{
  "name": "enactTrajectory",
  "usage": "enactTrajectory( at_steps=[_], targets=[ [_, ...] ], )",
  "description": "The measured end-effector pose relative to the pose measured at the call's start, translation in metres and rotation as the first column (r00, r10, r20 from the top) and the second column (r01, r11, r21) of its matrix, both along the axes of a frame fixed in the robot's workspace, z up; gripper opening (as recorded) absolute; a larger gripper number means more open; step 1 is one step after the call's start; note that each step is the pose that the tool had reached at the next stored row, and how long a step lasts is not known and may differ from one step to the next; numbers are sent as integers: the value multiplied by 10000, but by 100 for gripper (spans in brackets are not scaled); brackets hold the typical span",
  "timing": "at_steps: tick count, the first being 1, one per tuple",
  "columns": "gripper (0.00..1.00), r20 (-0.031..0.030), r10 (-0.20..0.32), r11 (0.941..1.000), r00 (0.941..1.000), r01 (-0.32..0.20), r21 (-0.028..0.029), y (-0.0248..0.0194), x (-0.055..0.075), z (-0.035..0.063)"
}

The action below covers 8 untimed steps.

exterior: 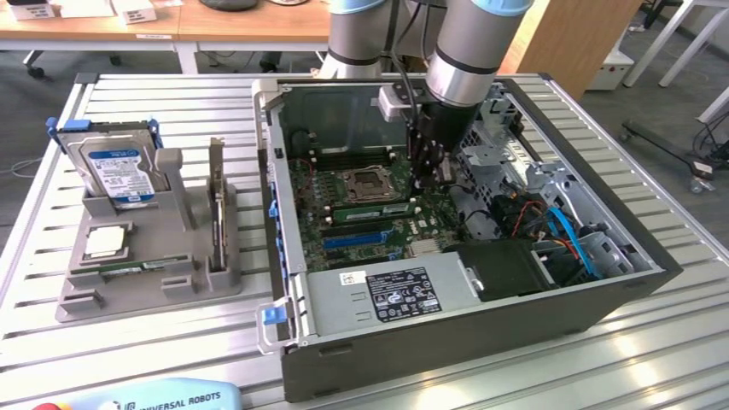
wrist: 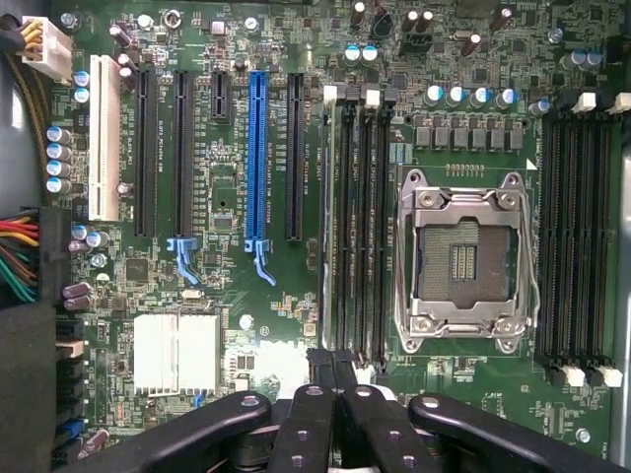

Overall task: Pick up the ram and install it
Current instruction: 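Press down the ram until it locks into place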

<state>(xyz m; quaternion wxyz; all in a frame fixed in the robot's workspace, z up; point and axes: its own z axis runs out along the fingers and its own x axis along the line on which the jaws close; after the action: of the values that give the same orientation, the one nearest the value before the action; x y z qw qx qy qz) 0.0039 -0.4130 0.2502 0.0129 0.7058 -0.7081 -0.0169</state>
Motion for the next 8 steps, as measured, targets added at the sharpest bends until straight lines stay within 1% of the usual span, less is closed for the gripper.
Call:
enactTrajectory(
  at_steps=[4, 8],
  targets=[
    [10, 0, 0, 10000, 10000, 0, 0, 0, 1, 0],
    [10, 1, 1, 10000, 10000, -1, 2, 1, 46, -1]
  ],
)
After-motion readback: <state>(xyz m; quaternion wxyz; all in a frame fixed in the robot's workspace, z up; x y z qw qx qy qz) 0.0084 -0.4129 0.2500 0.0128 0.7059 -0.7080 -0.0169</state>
